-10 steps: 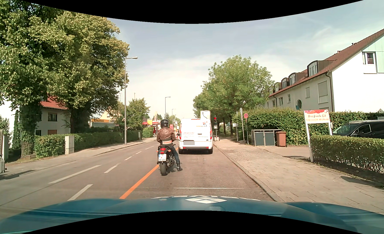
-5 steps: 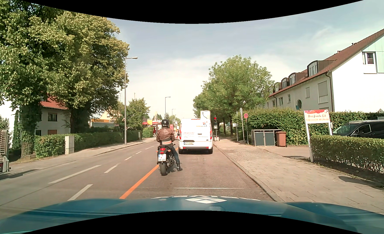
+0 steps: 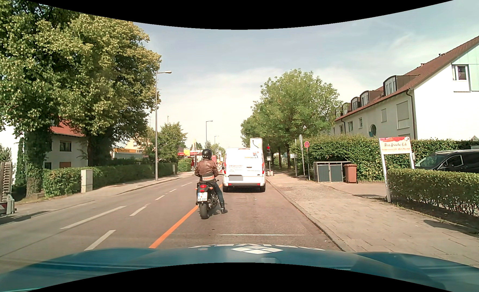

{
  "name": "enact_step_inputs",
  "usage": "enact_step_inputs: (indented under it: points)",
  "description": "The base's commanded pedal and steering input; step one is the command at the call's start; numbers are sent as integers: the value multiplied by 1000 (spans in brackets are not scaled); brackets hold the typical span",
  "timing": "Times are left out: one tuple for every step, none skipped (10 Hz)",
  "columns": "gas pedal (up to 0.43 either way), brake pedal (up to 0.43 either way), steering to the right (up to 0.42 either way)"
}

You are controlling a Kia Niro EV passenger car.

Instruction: Follow the waypoints while adhering to traffic rules and regulations

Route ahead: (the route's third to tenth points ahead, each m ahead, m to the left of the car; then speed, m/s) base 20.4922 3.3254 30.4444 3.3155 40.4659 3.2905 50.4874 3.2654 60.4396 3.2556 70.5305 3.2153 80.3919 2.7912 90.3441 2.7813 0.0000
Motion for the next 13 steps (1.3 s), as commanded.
enact_step_inputs:
  points:
    - [0, 0, -15]
    - [0, 0, -15]
    - [0, 0, -15]
    - [0, 0, -15]
    - [0, 0, -15]
    - [0, 0, -15]
    - [0, 0, -16]
    - [0, 0, -16]
    - [0, 0, -15]
    - [0, 0, -15]
    - [0, 0, -15]
    - [0, 0, -15]
    - [0, 0, -15]
